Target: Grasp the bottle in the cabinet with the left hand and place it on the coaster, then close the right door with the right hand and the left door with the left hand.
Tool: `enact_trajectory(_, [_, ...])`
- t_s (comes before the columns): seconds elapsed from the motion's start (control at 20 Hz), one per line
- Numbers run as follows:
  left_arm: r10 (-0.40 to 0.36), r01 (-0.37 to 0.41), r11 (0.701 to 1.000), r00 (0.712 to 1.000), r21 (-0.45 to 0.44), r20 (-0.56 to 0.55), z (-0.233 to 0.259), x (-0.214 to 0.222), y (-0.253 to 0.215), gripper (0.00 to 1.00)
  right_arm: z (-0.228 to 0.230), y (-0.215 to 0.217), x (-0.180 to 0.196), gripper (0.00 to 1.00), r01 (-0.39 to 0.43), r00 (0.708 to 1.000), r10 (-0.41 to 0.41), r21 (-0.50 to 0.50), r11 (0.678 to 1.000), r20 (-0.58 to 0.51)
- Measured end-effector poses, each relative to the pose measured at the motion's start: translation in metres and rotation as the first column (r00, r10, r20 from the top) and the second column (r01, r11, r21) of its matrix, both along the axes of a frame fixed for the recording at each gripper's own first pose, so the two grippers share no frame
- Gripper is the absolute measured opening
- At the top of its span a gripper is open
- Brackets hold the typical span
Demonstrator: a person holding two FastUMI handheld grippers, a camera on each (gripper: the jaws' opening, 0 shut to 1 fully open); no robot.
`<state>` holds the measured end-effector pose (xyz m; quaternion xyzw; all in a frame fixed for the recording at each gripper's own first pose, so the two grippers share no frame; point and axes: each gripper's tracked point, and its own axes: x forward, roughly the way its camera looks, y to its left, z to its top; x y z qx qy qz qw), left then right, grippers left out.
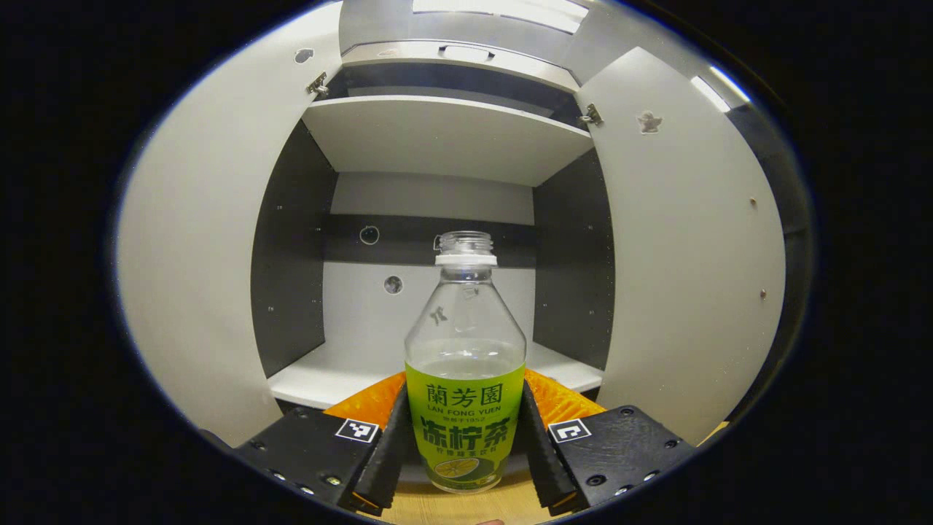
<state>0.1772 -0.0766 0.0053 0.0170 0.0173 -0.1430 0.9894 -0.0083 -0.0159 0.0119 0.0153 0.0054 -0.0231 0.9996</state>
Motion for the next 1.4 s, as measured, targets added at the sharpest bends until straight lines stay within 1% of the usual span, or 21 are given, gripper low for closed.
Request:
enact_trajectory(0.15, [0.017,-0.017,1.0,1.0,0.006,0.006,-0.036,-0.034,-0.002,0.69,0.019,0.0,-0.008,0.85,-0.012,0.999,0.012,0.015,1.0,0.046])
enact_trajectory(0.35, [0.054,-0.054,0.998,0.998,-0.011,-0.026,-0.092,-0.069,-0.003,0.69,0.044,-0.009,-0.012,0.84,0.007,0.997,-0.007,-0.008,1.0,0.079])
enact_trajectory(0.4, [0.05,-0.05,0.999,0.998,-0.014,-0.036,-0.107,-0.077,-0.007,0.69,0.048,-0.011,-0.013,0.85,0.014,0.996,-0.014,-0.003,1.0,0.083])
enact_trajectory(0.5, [0.045,-0.046,0.999,0.997,-0.008,-0.062,-0.135,-0.093,-0.014,0.69,0.054,-0.012,-0.015,0.84,0.025,0.996,-0.026,0.013,1.0,0.084])
enact_trajectory(0.6, [0.078,-0.077,0.997,0.994,0.016,-0.075,-0.162,-0.107,-0.014,0.7,0.059,-0.012,-0.015,0.84,0.037,0.996,-0.037,0.012,0.999,0.084])
enact_trajectory(0.7, [0.108,-0.107,0.994,0.992,0.023,-0.064,-0.181,-0.116,-0.014,0.7,0.062,-0.013,-0.015,0.84,0.045,0.996,-0.045,0.0,0.999,0.08])
enact_trajectory(0.85, [0.129,-0.126,0.991,0.989,0.044,-0.076,-0.214,-0.125,-0.019,0.7,0.06,-0.014,-0.017,0.84,0.055,0.997,-0.054,-0.015,0.998,0.056])
enact_trajectory(0.95, [0.147,-0.142,0.987,0.986,0.071,-0.073,-0.229,-0.131,-0.018,0.7,0.058,-0.017,-0.016,0.84,0.068,0.997,-0.068,-0.018,0.997,0.043])
enact_trajectory(1.15, [0.145,-0.135,0.986,0.984,0.101,-0.102,-0.251,-0.144,-0.022,0.7,0.057,-0.019,-0.013,0.85,0.078,0.996,-0.078,-0.014,0.997,0.035])
enact_trajectory(1.25, [0.157,-0.147,0.985,0.98,0.091,-0.118,-0.257,-0.146,-0.019,0.7,0.054,-0.019,-0.011,0.85,0.075,0.997,-0.075,-0.016,0.997,0.024])
enact_trajectory(1.4, [0.162,-0.158,0.986,0.98,0.046,-0.114,-0.257,-0.146,-0.015,0.71,0.052,-0.021,-0.01,0.85,0.077,0.997,-0.077,-0.015,0.997,0.015])
